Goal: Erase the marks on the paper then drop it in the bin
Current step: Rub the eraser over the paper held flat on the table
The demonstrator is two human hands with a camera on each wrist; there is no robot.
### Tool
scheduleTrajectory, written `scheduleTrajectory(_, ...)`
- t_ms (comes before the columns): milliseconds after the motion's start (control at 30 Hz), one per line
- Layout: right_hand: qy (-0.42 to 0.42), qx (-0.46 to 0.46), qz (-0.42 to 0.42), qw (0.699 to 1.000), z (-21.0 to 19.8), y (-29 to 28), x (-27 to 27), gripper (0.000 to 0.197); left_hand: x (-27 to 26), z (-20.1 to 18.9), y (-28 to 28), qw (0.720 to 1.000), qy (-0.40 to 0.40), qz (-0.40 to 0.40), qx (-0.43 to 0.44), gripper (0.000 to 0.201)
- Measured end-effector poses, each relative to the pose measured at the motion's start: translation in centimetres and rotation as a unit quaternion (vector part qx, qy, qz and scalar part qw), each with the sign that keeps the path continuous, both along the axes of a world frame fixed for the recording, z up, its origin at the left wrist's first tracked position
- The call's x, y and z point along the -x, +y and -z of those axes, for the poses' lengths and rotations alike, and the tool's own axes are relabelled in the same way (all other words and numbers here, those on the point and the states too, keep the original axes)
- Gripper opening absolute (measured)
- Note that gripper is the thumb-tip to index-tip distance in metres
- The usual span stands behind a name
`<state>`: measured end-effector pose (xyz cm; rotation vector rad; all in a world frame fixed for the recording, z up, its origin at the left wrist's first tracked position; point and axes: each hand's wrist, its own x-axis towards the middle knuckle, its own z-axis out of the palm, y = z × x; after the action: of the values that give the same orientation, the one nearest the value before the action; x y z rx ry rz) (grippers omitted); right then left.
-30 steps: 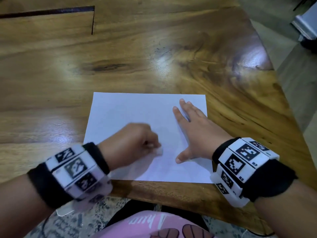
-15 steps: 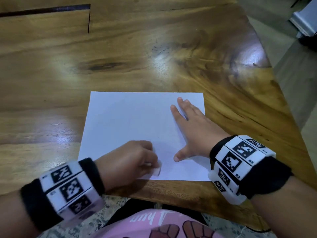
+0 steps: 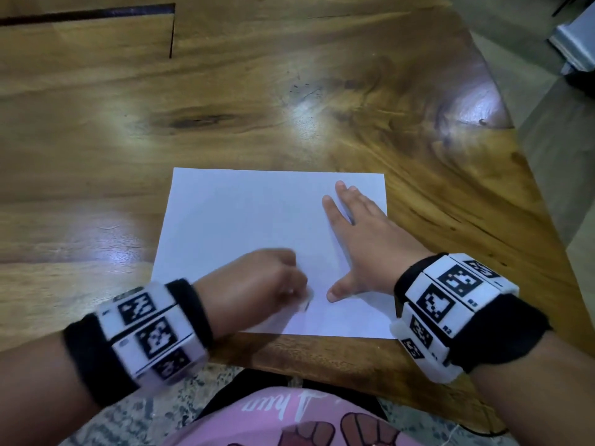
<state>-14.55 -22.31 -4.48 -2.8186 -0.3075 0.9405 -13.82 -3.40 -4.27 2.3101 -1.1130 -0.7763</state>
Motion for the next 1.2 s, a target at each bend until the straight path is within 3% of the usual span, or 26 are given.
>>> scheduleTrajectory(133,0.002,0.002,0.0,1.0,-0.1,0.1,0.0,0.134,-2.2,0.4,-2.6,0.998,-0.055,-0.01,0.001,0.01)
scheduleTrajectory(367,-0.001,-0.003,0.003,1.0,-0.1,0.0,0.1,0.135,1.0,0.4,0.9,1.0,0.013,-0.015,0.015,0.016)
scheduleTrajectory(500,-0.001,-0.004,0.0,1.0,-0.1,-0.1,0.1,0.134,-0.6,0.7,0.2,1.0,0.01,-0.014,0.001,0.005)
scheduleTrajectory(700,-0.009,-0.001,-0.004,1.0,0.0,-0.1,0.1,0.135,-5.5,-0.6,-2.5,0.995,-0.052,-0.081,-0.012,0.017)
scheduleTrajectory(800,-0.013,-0.01,0.002,1.0,0.0,-0.1,0.1,0.135,-5.9,-0.4,-4.6,0.994,-0.078,-0.076,-0.014,0.019)
scheduleTrajectory(933,-0.016,-0.016,0.003,1.0,0.2,-0.2,0.1,0.135,-3.3,0.2,-3.4,0.995,-0.094,-0.037,-0.005,0.004)
scheduleTrajectory(1067,-0.018,-0.03,0.005,0.999,0.2,-0.3,0.1,0.136,-0.1,-0.3,-0.1,0.998,-0.037,0.041,-0.036,0.015)
scheduleTrajectory(1200,-0.019,-0.027,0.001,0.999,0.2,-0.3,0.1,0.135,-2.1,-0.2,-1.5,0.998,-0.052,0.014,-0.024,0.021)
